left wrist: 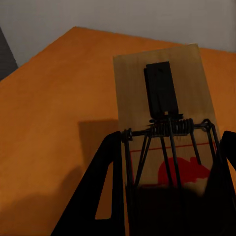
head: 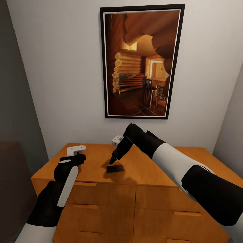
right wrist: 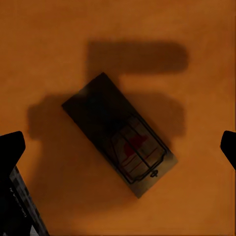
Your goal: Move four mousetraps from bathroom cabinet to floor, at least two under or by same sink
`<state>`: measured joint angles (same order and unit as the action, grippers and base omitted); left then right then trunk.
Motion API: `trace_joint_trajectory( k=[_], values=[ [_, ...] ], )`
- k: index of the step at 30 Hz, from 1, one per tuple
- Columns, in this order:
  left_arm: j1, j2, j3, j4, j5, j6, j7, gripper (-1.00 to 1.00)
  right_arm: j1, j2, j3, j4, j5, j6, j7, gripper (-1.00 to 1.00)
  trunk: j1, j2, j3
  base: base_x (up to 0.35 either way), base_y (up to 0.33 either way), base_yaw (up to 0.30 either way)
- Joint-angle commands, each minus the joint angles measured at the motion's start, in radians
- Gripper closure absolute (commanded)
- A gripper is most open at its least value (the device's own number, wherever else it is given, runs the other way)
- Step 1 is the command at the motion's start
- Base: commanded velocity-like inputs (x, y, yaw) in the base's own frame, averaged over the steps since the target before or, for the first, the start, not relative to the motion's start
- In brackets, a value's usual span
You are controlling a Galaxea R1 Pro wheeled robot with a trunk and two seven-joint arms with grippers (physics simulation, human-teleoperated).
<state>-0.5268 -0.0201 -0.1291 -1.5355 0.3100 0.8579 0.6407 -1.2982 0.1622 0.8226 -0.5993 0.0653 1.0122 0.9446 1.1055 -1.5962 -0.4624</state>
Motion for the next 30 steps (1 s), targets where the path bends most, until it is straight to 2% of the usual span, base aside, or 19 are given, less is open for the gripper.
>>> trace_joint_trajectory(
  k=[1,4,8,12,16,27,30],
  values=[
    [-0.001,0.0,-0.001,0.0,0.009,0.003,0.012,1.0,-0.001,-0.001,0.003,-0.006,0.027,-0.029,0.015,-1.0,0.0,-0.001,-0.001,0.0,0.0,0.0],
    [-0.001,0.0,-0.001,0.0,0.009,0.002,0.011,1.0,-0.001,-0.001,0.004,-0.008,0.045,-0.059,0.021,-1.0,0.0,-0.001,-0.001,0.0,0.0,0.0],
    [-0.001,0.0,-0.001,0.0,0.009,0.001,0.009,1.0,-0.001,0.002,0.004,-0.009,0.103,-0.091,0.043,-1.0,0.0,-0.001,-0.001,0.0,0.0,0.0],
    [-0.001,0.0,-0.001,0.0,0.01,0.001,0.009,1.0,-0.001,0.005,0.002,-0.01,0.15,-0.097,0.071,-1.0,0.0,-0.001,-0.001,0.0,0.0,0.0],
    [-0.001,0.0,-0.001,0.0,0.01,0.001,0.008,1.0,-0.002,0.006,-0.002,-0.01,0.172,-0.097,0.096,-1.0,0.0,-0.001,-0.001,0.0,0.0,0.0],
    [-0.001,-0.001,-0.001,0.001,0.011,0.001,0.007,1.0,-0.002,0.01,-0.01,-0.005,0.176,-0.092,0.112,-1.0,0.0,-0.001,-0.001,0.0,0.0,0.0],
    [-0.001,-0.001,-0.001,0.001,0.011,0.001,0.006,1.0,-0.002,0.011,-0.027,0.001,0.172,-0.09,0.113,-1.0,0.0,-0.001,-0.001,0.0,0.0,0.0]
  ],
)
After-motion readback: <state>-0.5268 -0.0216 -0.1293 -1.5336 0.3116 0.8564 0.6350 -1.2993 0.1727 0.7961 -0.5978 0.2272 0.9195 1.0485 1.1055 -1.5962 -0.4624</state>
